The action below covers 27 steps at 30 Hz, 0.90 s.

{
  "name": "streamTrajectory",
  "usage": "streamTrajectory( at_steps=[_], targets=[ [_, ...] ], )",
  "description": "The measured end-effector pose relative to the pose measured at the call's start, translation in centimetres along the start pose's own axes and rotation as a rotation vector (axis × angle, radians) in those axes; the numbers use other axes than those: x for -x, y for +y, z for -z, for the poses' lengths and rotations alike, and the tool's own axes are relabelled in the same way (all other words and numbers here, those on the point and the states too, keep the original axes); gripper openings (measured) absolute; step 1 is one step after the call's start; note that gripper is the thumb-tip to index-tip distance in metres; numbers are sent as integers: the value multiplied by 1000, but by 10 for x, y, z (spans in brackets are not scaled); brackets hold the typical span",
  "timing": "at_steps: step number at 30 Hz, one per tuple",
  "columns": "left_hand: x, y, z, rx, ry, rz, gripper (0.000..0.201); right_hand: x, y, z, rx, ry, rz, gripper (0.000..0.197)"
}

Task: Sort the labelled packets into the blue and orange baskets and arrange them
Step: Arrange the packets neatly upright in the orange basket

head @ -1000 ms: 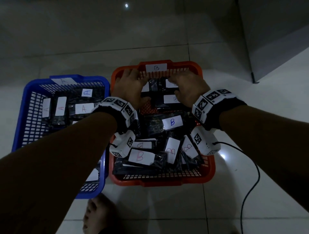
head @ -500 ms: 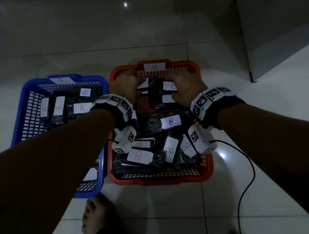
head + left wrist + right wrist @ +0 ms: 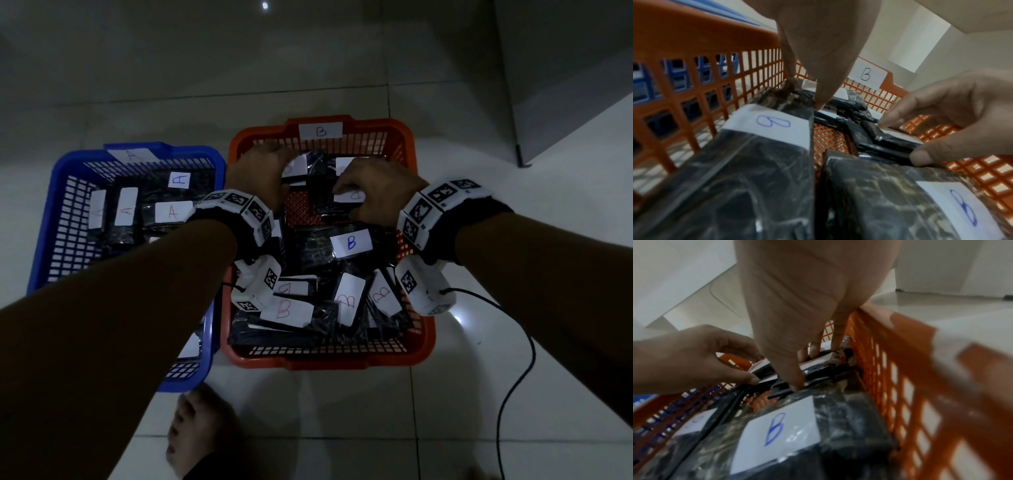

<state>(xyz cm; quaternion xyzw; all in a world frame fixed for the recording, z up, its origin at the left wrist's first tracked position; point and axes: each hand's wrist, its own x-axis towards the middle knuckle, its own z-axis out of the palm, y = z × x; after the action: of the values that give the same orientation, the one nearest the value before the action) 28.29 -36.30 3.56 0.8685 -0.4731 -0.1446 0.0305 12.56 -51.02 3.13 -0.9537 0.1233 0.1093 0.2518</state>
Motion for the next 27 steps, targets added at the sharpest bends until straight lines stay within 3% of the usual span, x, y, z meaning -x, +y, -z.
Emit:
streamTrajectory(
  at_steps=[6, 12, 16, 21, 27],
  targets=[
    [-11, -3, -6, -8, -4, 7, 50, -11, 1, 4, -100, 218, -113, 38],
    [-21, -7, -10, -8, -50, 11, 62, -31, 2, 5, 51, 85, -231, 35],
    [-17, -9, -12, 13, -30, 3, 52, -36, -3, 1, 133, 68, -297, 44],
    [-15, -9, -13, 39, -16, 0, 49, -31, -5, 4, 97, 57, -273, 51],
    [-13, -4, -13, -2, -25, 3, 46, -19, 2, 21, 25, 208, -199, 39]
  ],
)
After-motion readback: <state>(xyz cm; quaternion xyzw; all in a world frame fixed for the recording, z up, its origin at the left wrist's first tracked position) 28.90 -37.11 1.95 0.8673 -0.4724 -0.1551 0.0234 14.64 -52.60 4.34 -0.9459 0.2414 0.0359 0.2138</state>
